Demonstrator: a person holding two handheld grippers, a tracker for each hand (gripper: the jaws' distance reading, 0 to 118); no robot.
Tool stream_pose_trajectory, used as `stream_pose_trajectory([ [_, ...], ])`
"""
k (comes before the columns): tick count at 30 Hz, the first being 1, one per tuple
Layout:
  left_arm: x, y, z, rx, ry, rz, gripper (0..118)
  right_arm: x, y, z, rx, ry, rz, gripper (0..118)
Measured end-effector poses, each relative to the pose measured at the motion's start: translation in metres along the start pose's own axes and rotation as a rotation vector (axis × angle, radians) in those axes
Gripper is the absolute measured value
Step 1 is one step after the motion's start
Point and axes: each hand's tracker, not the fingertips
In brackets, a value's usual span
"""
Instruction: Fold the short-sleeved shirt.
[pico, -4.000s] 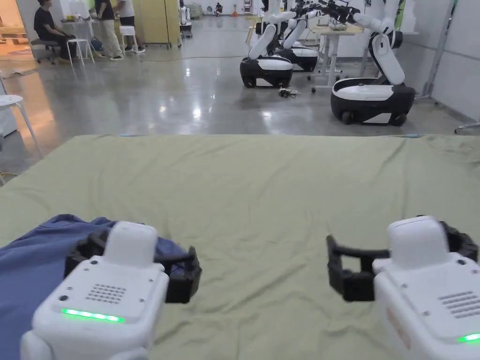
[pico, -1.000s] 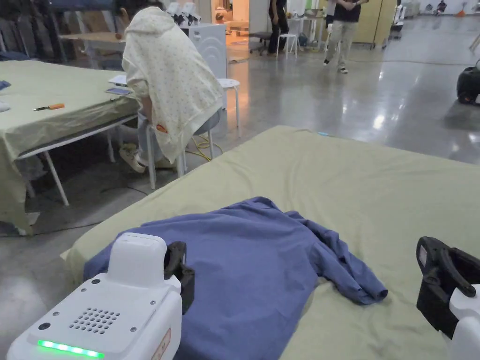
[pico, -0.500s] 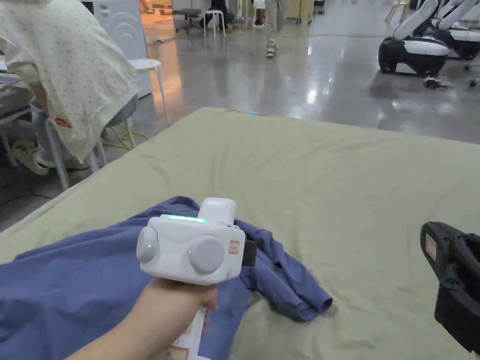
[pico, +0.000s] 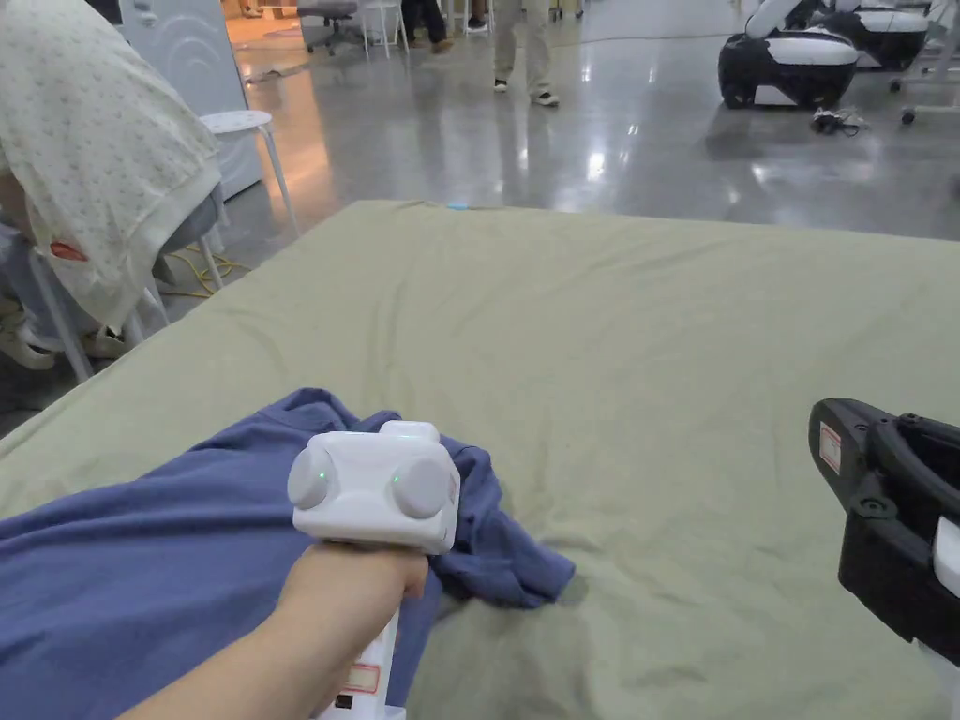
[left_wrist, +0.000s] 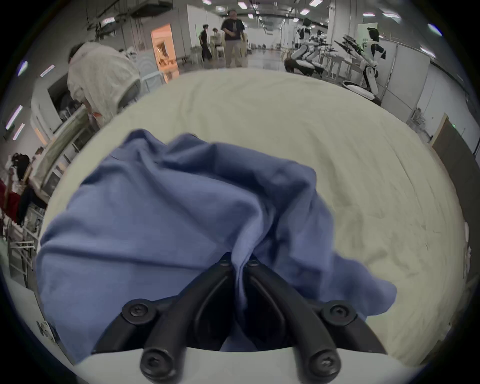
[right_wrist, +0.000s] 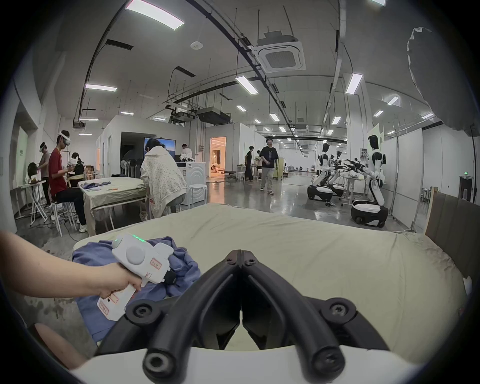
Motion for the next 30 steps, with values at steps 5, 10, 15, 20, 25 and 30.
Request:
stream_pose_trajectory([
  [5,-0.002,-0.002,0.029,-0.038,-0.104,-0.02,1,0.008,0.014,0.015,0.033,-0.016,0.005,1],
  [10,0.019,0.001,0.115,0.178,-0.161,-0.114,1,0.02,0.031,0.036,0.072,-0.057,-0.068,1],
  [15,0.064,0.024,0.176,0.299,-0.292,-0.095,1,0.04,0.046,0.087,0.091,-0.106,-0.114,1],
  [20,0.188,0.037,0.22,0.355,-0.457,-0.267,1,0.074,0.056,0.152,0.105,-0.231,-0.054,1],
  [25,0.353,0.022,0.249,0.36,-0.681,-0.465,1,0.12,0.045,0.227,0.086,-0.389,-0.004,1],
  [30,0.49,-0.03,0.252,0.268,-0.817,-0.621,1,0.168,0.014,0.278,0.02,-0.555,-0.02,1],
])
